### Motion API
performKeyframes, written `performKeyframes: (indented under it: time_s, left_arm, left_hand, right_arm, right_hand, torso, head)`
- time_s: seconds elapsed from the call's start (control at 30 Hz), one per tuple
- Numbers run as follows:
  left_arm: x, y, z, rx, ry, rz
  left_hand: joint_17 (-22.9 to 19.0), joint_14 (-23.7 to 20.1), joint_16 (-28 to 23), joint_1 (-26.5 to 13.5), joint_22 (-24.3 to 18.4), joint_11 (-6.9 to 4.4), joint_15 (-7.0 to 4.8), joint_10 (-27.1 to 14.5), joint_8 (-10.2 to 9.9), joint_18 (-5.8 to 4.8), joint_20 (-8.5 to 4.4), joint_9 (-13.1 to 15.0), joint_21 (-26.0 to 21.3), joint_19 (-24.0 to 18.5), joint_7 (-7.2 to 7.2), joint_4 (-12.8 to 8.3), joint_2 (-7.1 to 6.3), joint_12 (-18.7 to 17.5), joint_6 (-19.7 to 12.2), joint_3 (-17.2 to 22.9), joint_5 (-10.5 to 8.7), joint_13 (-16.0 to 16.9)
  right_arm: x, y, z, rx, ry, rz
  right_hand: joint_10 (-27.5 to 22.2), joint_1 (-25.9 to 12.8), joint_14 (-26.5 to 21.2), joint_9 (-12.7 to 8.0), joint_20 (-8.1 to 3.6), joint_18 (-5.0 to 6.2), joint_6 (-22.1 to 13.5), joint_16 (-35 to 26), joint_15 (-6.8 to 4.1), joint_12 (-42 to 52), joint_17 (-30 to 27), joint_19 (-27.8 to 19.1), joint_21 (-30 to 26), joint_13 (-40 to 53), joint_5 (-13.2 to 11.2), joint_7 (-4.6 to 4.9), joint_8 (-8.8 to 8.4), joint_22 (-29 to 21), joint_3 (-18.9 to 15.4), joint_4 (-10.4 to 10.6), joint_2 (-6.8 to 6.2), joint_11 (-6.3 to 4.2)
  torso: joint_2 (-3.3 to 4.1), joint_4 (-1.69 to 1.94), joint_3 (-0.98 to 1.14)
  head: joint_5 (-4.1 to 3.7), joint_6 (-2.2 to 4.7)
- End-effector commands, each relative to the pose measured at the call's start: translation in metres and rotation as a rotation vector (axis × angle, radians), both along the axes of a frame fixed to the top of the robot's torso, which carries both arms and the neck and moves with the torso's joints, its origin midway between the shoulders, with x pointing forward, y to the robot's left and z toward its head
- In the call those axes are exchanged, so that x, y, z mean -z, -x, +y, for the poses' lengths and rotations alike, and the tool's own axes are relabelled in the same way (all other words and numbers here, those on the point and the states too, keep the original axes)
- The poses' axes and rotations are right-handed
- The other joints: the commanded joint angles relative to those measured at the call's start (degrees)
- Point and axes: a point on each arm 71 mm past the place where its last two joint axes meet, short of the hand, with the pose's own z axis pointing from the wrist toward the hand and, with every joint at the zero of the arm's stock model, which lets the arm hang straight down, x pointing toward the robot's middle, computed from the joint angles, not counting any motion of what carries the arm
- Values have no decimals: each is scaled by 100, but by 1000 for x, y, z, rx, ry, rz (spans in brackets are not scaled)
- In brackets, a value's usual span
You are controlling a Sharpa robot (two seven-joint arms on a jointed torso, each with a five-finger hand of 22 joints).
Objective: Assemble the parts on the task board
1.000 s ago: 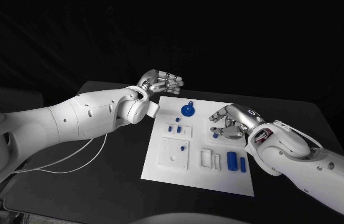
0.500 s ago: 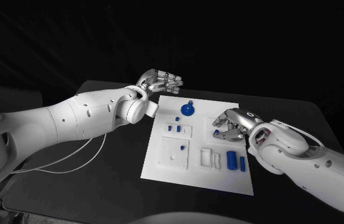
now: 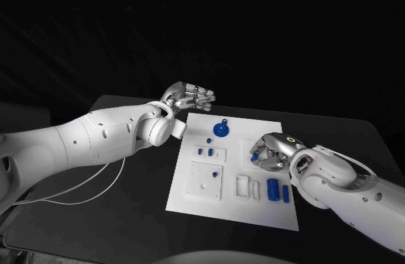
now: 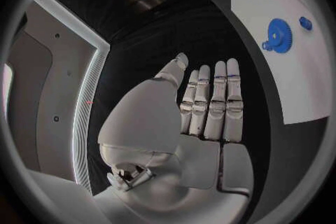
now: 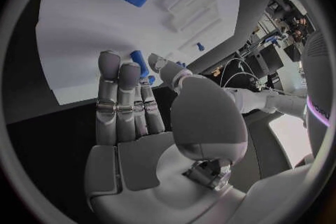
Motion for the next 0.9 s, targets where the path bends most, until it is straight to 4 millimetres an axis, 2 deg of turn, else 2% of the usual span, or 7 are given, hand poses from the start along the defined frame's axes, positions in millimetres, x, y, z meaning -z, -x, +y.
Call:
performKeyframes:
  time_s: [0.03,0.2,0.53,0.67,0.9]
  left_arm:
    - [-2,0,-2,17,6,-11]
    - [-2,0,-2,17,6,-11]
    - [-1,0,-2,18,6,-10]
    - [-1,0,-2,17,6,-10]
    - [-1,-1,-1,16,5,-10]
  left_hand:
    - [9,36,3,-15,-15,10,-10,-12,-15,12,4,-1,35,14,12,45,0,1,13,-5,37,3]
    - [9,36,3,-15,-15,10,-10,-12,-15,12,4,-1,35,14,12,45,0,1,13,-5,37,3]
    - [9,36,3,-2,-28,9,-11,-11,-16,13,3,-1,37,17,13,54,3,0,14,5,37,3]
    - [9,36,3,-2,-28,9,-11,-11,-16,13,3,-1,37,17,13,54,3,0,14,5,37,3]
    - [9,36,3,-2,-28,9,-11,-11,-16,13,3,-1,37,17,13,54,3,0,14,5,37,3]
  right_arm:
    - [1,1,2,-3,20,-13]
    - [2,1,4,-6,11,-20]
    - [1,0,4,12,10,-61]
    - [-1,-1,4,20,0,-87]
    - [-8,4,6,13,-52,-86]
  right_hand:
    - [140,6,0,8,-65,-35,120,35,-49,0,5,224,57,3,-75,11,6,19,94,-10,54,-23]
    - [475,72,14,15,-118,-82,340,45,-108,16,23,229,160,12,-227,-1,4,74,205,-37,165,-117]
    - [954,176,53,76,-238,-198,782,28,-226,57,50,237,310,48,-256,-109,18,148,176,-147,385,-291]
    - [1057,137,79,105,-283,-239,882,4,-257,47,60,242,393,59,-264,-130,4,188,313,-236,425,-319]
    - [1135,56,116,142,-316,-260,946,-38,-285,37,86,244,492,65,-255,-153,5,234,472,-302,411,-338]
  torso:
    - [0,-2,-1]
    - [-1,-3,1]
    - [-2,0,-1]
    - [-3,-2,-2]
    - [-5,1,2]
  head:
    - [10,-8]
    - [10,-15]
    - [11,-39]
    - [11,-43]
    - [30,-42]
